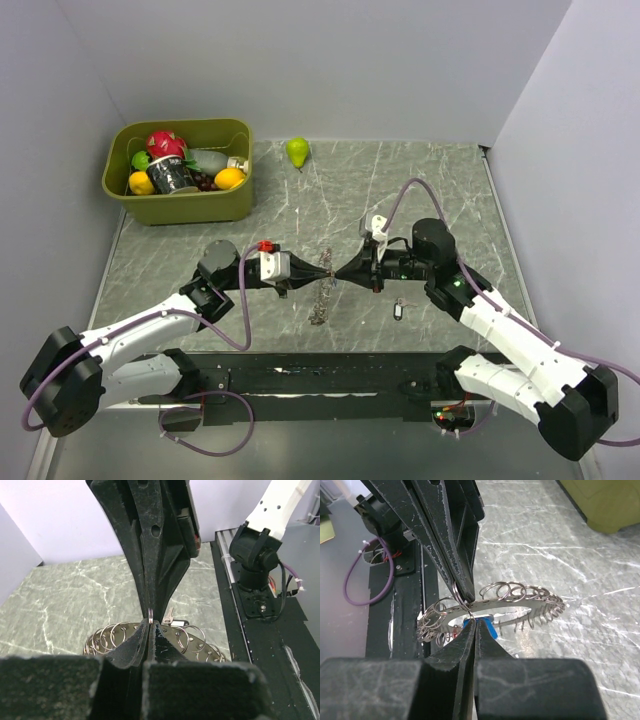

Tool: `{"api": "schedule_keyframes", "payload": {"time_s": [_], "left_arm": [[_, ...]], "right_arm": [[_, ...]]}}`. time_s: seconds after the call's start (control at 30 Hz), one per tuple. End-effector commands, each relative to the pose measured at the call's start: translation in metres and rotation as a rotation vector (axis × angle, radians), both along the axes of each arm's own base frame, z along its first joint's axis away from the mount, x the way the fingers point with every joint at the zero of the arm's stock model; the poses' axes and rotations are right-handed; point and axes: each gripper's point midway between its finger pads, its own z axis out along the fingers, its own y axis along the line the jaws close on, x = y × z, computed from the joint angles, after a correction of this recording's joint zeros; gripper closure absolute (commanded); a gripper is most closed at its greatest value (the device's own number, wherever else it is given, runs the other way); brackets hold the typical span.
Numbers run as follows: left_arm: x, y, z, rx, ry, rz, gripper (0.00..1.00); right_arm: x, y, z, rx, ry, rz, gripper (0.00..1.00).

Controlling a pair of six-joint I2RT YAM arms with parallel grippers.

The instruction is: Put the keys on the keyring

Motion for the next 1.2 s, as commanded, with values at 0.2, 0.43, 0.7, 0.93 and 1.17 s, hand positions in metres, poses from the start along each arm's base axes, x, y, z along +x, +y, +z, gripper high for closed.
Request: {"api": "schedule_keyframes", "payload": {"time_s": [0.2, 0.43, 0.7, 0.93, 1.17], "left_arm": [[-0.027, 0.005, 0.054, -0.142, -0.165, -0.106, 0.99], [-0.029, 0.004, 0.053, -0.14, -0.158, -0.114, 0.99], [-0.031, 0.004, 0.054, -0.146, -0.157, -0.126, 0.99], [-0.03, 0.005, 0.055, -0.147, -0.162, -0.123, 0.99], [-0.03, 0.002, 0.055, -0.146, -0.158, -0.135, 0.99]], "right_arm": [[0.005, -0.014, 0.03, 0.058, -0.124, -0.103, 0.45], [-0.011, -0.015, 0.051, 0.114, -0.183, -0.045, 0.32], [-0.03, -0.004, 0.071, 0.182, -0.181, 0.099, 0.44], [-0.035, 0.002, 0.075, 0.224, -0.157, 0.146, 0.53], [-0.036, 0.004, 0.073, 0.225, -0.143, 0.162, 0.62]]}}
